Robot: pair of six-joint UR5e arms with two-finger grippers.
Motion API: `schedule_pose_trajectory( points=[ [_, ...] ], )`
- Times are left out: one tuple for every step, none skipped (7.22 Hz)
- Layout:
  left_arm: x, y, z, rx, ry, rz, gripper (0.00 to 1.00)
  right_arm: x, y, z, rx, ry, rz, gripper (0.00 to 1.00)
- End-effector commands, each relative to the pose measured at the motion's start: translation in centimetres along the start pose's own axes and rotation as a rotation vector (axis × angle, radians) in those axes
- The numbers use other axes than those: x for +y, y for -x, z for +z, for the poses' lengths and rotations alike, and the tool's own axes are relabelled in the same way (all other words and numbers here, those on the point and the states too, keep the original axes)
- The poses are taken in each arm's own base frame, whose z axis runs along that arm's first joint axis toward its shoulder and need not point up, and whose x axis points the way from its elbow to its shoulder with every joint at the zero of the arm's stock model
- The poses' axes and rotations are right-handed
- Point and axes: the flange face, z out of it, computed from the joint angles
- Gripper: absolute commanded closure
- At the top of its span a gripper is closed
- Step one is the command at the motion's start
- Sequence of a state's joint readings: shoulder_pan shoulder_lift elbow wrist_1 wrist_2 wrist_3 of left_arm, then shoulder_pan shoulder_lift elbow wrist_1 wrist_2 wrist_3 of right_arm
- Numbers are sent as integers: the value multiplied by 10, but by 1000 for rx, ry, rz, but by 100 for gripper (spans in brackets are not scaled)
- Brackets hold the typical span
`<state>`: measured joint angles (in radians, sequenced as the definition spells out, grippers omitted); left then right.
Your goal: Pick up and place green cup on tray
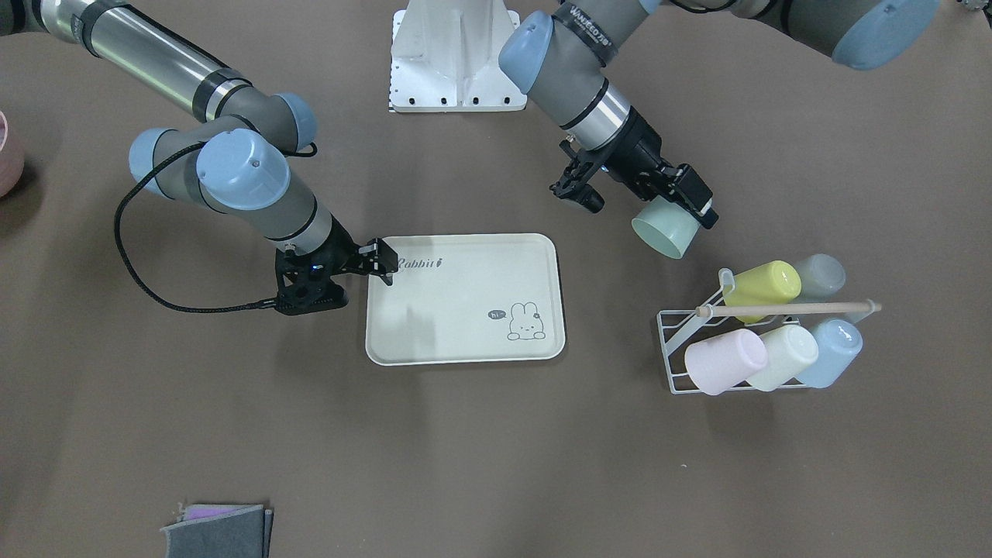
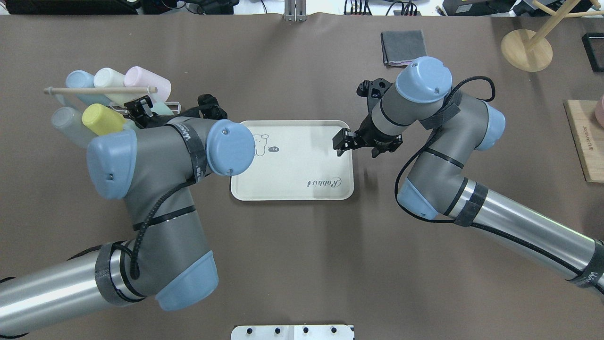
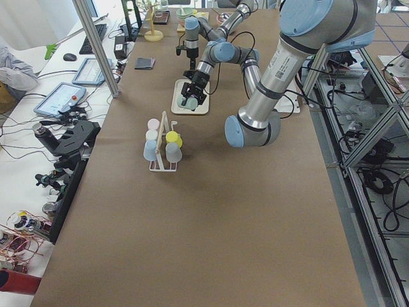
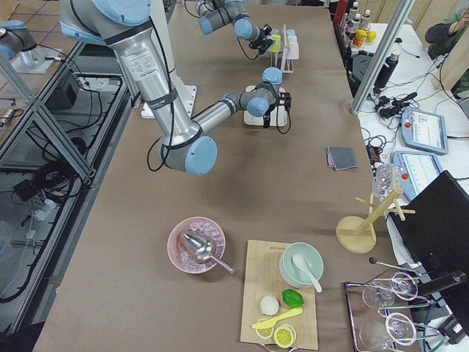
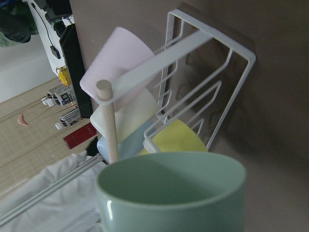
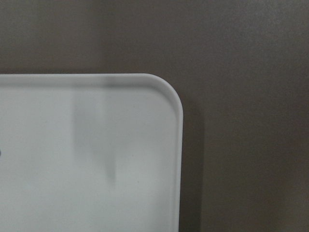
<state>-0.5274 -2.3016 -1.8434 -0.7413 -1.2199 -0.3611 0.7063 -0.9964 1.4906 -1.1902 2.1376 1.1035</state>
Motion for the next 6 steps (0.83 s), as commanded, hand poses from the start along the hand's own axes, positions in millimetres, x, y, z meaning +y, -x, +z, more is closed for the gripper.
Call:
schedule_pose_trajectory(
  points=[
    [-24,13,-20,233,-185,-408,96,-8,-26,-24,-3,-19,24,0],
    [-29,4,-27,384,-241,-624,96,-13,-49,-38,9,-46,48,0],
    [-33,3,-41,513,-340,-761,95,-20,-73,-57,18,-81,72,0],
    [-30,-13,-41,622,-416,-854,95,-24,-97,-70,32,-101,83,0],
    [-35,-31,-54,729,-513,-878,95,-27,-101,-82,63,-102,73,0],
    [-40,-60,-66,837,-613,-870,94,-31,-108,-101,136,-114,-8,0]
  ],
)
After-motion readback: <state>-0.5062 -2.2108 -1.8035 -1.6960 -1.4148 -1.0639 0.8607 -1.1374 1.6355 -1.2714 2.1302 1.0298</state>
